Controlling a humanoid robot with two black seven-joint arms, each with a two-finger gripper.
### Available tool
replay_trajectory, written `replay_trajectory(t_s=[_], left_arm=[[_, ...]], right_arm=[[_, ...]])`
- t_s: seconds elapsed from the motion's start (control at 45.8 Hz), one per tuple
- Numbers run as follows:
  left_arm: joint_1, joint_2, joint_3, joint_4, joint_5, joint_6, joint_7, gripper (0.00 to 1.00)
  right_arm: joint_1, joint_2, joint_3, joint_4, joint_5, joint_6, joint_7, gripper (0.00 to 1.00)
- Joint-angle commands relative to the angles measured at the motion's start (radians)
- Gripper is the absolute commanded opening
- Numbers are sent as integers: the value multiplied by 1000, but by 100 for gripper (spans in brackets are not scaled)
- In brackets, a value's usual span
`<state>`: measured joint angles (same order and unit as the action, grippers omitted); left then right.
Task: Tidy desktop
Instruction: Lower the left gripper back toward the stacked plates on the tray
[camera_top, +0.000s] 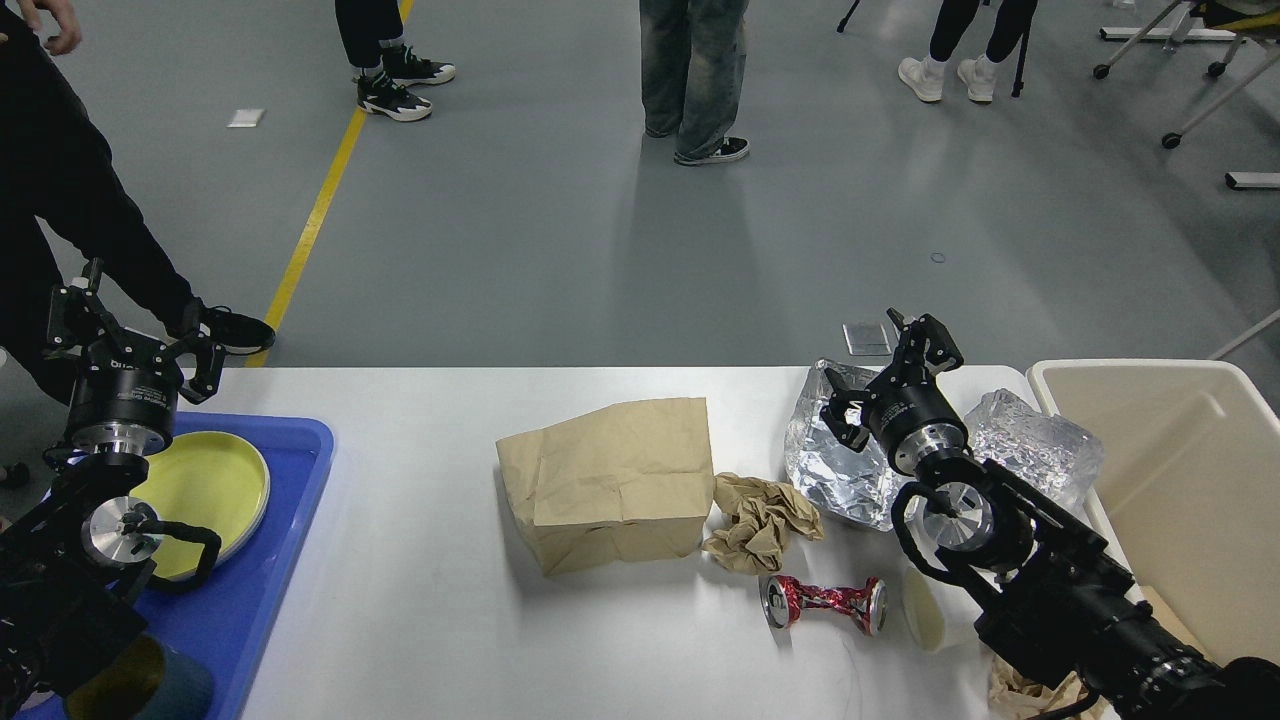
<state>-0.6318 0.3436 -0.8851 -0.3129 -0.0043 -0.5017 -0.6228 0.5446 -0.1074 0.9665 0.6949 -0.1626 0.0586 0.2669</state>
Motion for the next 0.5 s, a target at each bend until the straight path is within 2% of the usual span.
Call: replay_trajectory(t_s=[0.0,0.481], left_arm=[[0,0,0,0,0,0,0,96],[1,0,-1,0,0,0,0,96]], right_arm=[[0,0,0,0,0,0,-2,100],[14,0,3,5,0,-2,-9,100]])
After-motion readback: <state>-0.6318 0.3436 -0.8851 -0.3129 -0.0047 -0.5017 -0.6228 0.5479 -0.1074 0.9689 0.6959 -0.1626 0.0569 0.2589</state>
